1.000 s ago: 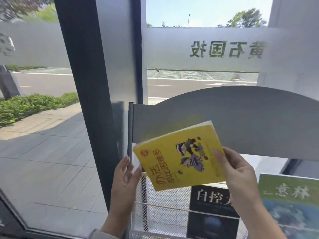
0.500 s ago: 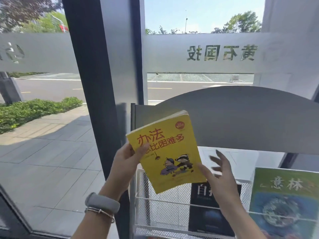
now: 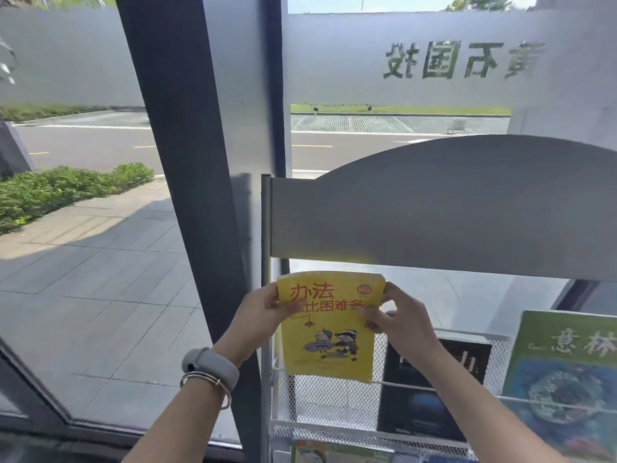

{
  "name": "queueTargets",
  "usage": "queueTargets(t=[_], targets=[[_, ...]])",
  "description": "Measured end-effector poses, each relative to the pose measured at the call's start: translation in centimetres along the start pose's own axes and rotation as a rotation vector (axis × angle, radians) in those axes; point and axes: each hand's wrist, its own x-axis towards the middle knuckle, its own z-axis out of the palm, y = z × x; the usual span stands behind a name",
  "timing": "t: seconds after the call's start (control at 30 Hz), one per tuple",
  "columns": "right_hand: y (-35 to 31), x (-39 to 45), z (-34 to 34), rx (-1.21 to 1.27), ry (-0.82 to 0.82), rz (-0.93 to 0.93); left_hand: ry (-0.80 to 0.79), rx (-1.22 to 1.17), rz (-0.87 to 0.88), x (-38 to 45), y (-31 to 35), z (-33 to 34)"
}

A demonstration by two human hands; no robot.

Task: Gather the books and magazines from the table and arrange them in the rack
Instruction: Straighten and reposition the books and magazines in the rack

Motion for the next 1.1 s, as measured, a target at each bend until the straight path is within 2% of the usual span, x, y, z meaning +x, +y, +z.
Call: queueTargets(t=[0.13,0.27,0.6,0.77,1.03,1.1], targets=[[2.1,-0.4,0.7,-0.084,-0.065,0.0,-0.012,0.114,-0.053,0.2,-2.2,0.5],[3.1,-0.7,1.4,-0.197,-0.077,-0.021,0.01,0.244,0.005,0.3,-3.4,0.8],[3.4,-1.2,2.3,-0.298,-0.052,0.028,-0.007,0.635,0.148,0.1,-4.3,1.5],[3.8,-1.8,2.6,-0.383,-0.059,0.009,0.03,0.744,0.186,-0.5,-4.5,2.4],[3.4,-3.2,0.6,-0.358,0.055,-0.056,0.139,0.938,0.347,-1.0,-3.4,4.0],[3.3,-4.0,-0.9,-0.344,0.102,-0.074,0.125,0.908,0.4,-1.0,-2.4,5.5]])
